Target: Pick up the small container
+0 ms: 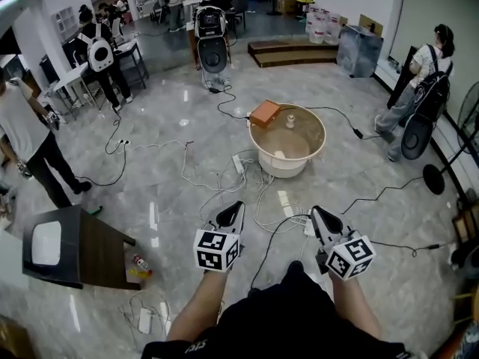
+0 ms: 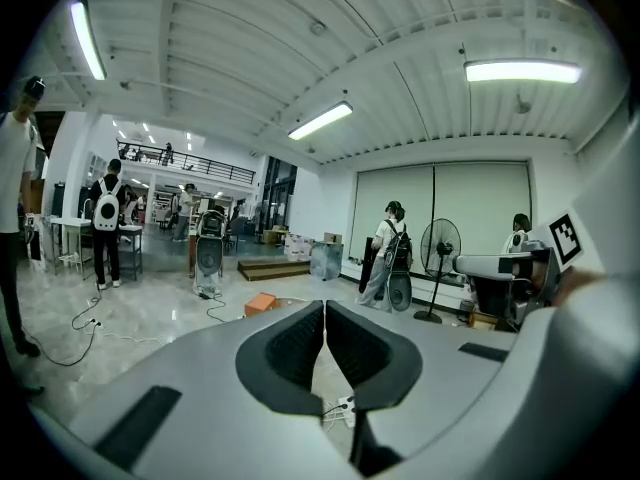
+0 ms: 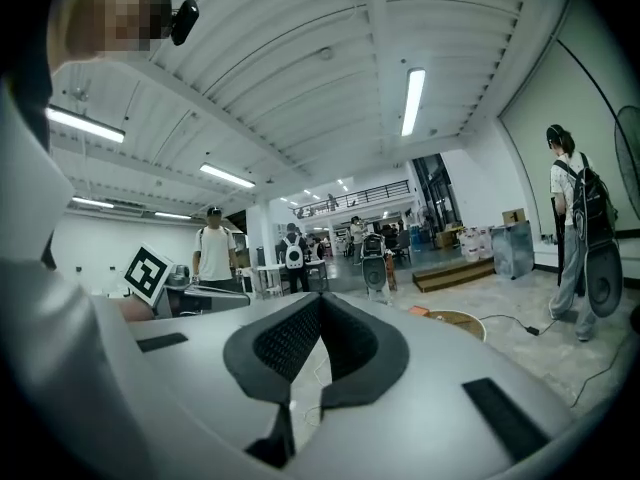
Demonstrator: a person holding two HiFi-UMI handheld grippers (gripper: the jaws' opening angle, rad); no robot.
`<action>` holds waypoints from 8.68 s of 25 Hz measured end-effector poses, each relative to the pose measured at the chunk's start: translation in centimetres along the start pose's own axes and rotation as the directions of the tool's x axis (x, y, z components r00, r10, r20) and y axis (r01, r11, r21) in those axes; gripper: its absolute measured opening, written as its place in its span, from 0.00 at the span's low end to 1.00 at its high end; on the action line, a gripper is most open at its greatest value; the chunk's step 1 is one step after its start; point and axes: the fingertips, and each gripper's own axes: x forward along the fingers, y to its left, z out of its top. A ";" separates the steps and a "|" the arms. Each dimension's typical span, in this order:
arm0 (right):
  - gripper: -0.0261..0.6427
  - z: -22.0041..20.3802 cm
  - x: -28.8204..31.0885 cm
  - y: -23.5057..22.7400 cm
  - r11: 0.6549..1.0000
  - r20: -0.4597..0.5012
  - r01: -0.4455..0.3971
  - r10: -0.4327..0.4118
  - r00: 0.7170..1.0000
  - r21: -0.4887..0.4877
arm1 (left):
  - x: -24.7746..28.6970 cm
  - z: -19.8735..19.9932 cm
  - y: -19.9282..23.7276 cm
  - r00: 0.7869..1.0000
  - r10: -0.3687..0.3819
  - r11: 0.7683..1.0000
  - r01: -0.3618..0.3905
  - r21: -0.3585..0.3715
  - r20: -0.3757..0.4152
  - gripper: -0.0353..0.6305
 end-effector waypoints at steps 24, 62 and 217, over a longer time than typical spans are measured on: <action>0.06 2.7 15.5 -22.6 0.980 -0.052 -0.195 0.197 0.979 0.049 | 25.3 5.8 1.5 0.991 0.094 0.995 -0.091 0.035 -0.091 0.09; 0.06 5.6 47.0 -33.4 0.996 -0.154 -0.065 0.073 0.985 0.059 | 51.5 13.8 26.4 0.999 -0.049 0.999 0.049 -0.007 -0.018 0.09; 0.06 7.7 74.3 -56.1 0.984 -0.129 -0.081 0.102 0.986 0.161 | 84.1 17.3 36.9 0.943 -0.162 0.957 0.222 0.187 -0.291 0.57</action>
